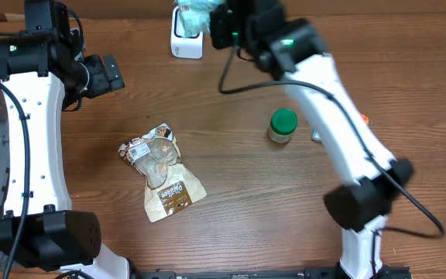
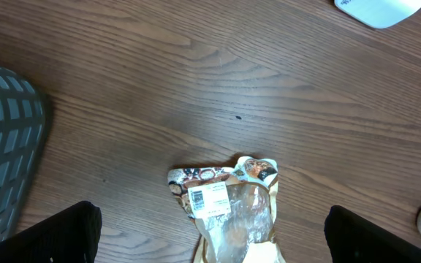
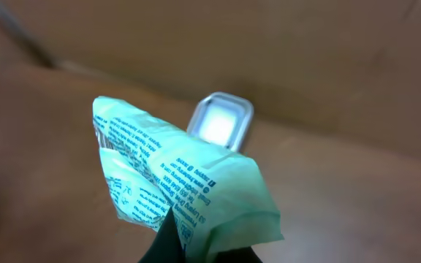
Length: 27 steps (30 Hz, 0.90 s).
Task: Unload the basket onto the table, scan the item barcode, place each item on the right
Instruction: 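Lift the green wipes pack up in front of the white scanner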
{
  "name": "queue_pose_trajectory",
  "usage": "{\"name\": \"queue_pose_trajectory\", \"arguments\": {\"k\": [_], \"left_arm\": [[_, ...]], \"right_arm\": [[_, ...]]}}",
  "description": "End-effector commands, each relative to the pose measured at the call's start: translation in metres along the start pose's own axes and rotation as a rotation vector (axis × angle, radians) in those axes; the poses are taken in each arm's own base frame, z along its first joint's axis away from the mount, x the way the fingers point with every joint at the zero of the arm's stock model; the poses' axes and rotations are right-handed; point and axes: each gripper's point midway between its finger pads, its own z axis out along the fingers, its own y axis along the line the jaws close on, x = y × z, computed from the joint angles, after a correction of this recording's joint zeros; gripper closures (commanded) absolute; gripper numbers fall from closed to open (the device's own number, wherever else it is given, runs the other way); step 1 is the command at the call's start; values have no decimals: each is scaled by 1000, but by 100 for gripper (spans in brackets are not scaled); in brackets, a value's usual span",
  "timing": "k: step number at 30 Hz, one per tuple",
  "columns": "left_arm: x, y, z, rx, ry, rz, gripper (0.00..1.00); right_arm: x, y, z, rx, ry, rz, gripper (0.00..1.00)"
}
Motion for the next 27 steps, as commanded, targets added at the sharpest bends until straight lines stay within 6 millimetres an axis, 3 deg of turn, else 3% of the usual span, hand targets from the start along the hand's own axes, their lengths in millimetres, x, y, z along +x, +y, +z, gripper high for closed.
{"name": "queue_pose_trajectory", "arguments": {"k": [1,8,16,27], "left_arm": [[-2,-3,-7,11,-20,6,0],[-2,-4,-7,11,-19,8,0],[-2,-4,-7,12,-19,8,0],[-2,-4,-7,12,-19,8,0]], "right_arm": [[-15,-32,22,266,-92,-156,96],[-15,-22,94,305,-156,-671,96],[-21,-8,133,355,-264,-1045,96],[8,-7,186,466,-281,-1393,96]]}}
